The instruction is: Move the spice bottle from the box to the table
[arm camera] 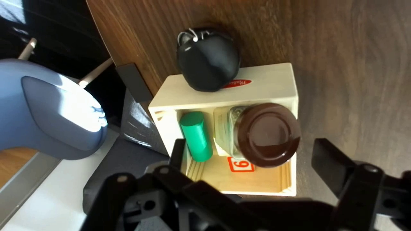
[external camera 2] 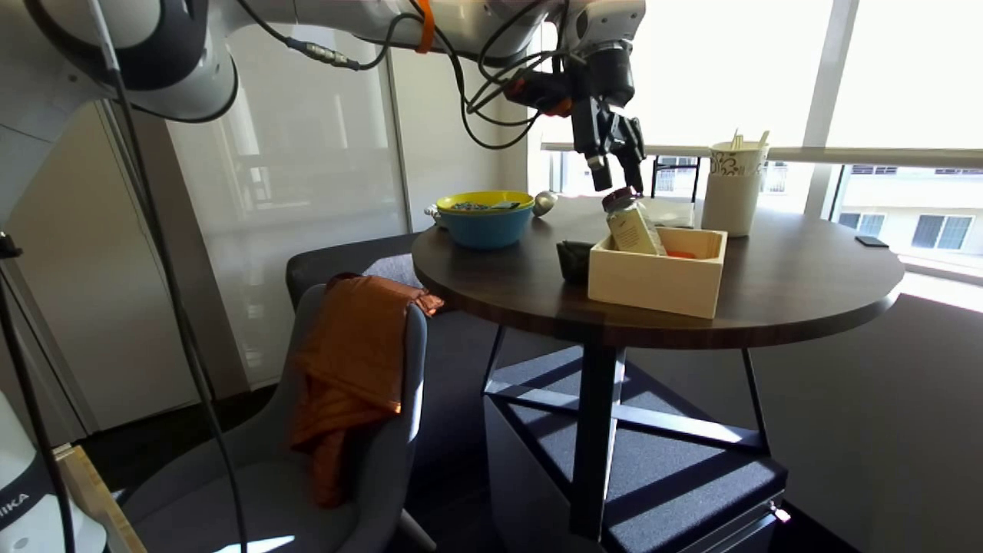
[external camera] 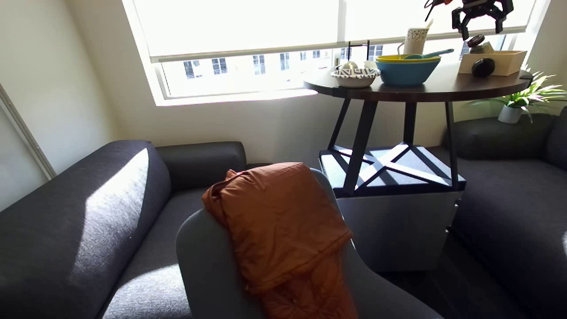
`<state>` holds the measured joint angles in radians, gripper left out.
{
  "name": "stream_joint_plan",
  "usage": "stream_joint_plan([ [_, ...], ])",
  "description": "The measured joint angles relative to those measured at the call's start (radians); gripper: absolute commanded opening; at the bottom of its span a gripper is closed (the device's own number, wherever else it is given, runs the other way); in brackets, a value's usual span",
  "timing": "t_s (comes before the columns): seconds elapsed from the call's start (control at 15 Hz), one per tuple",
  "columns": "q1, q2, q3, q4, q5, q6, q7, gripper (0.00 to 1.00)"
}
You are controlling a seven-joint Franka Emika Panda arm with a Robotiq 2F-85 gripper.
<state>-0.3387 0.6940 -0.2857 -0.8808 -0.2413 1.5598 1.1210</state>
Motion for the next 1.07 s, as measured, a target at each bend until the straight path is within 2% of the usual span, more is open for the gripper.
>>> stream_joint_plan([
  [0.33, 0.001, 0.023, 0.001, 0.004, 0.011, 0.003, 0.052, 0.98],
  [0.47, 0.002, 0.039, -0.002, 0.009, 0.010, 0.003, 0.078, 0.94],
  [0.53, 0.003, 0.046, -0.003, 0.011, 0.007, 0.003, 0.092, 0.85],
  [0.73, 0.011, 0.071, -0.011, 0.028, -0.014, 0.003, 0.131, 0.75],
  [0.93, 0.021, 0.085, -0.022, 0.042, -0.045, -0.001, 0.146, 0.78],
  [1.07, 0.026, 0.086, -0.030, 0.052, -0.064, -0.011, 0.146, 0.68],
])
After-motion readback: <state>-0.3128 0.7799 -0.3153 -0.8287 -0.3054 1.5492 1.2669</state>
